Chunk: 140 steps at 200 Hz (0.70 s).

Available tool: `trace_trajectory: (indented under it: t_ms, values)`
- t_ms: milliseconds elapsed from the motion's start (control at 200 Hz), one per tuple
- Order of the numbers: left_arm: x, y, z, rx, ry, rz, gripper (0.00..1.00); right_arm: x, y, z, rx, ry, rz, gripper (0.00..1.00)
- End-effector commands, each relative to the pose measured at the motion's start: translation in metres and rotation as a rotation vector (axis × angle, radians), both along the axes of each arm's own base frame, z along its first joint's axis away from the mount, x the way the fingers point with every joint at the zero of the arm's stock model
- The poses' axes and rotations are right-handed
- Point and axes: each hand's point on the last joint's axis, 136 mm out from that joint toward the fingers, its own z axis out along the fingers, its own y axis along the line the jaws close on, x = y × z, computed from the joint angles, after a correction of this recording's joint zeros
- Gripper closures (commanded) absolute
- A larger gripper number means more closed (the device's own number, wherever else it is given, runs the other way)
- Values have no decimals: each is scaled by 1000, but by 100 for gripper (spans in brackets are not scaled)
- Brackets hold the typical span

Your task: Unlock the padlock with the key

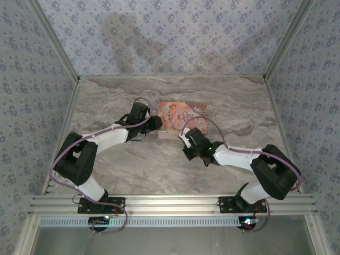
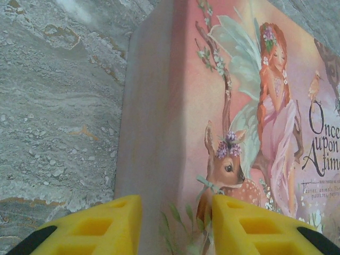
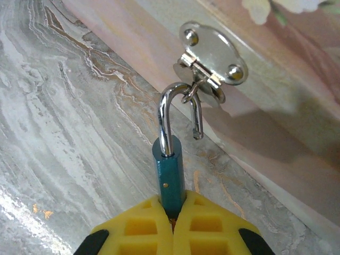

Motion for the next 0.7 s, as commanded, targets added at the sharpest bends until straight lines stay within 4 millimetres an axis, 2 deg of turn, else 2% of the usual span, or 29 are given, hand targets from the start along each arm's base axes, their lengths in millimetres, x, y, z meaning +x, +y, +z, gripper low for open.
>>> trace_trajectory:
  t_ms: [0, 450, 695]
  values:
    - [-4, 16, -19, 40, 58, 38, 63, 0, 6, 9, -51, -44, 65, 100]
    - [-5, 8, -17, -5, 69, 30, 64, 2, 28, 0, -169, -32, 200, 100]
    - [-7, 3, -16, -23, 76, 19, 64, 10, 41, 14, -198, -107, 240, 100]
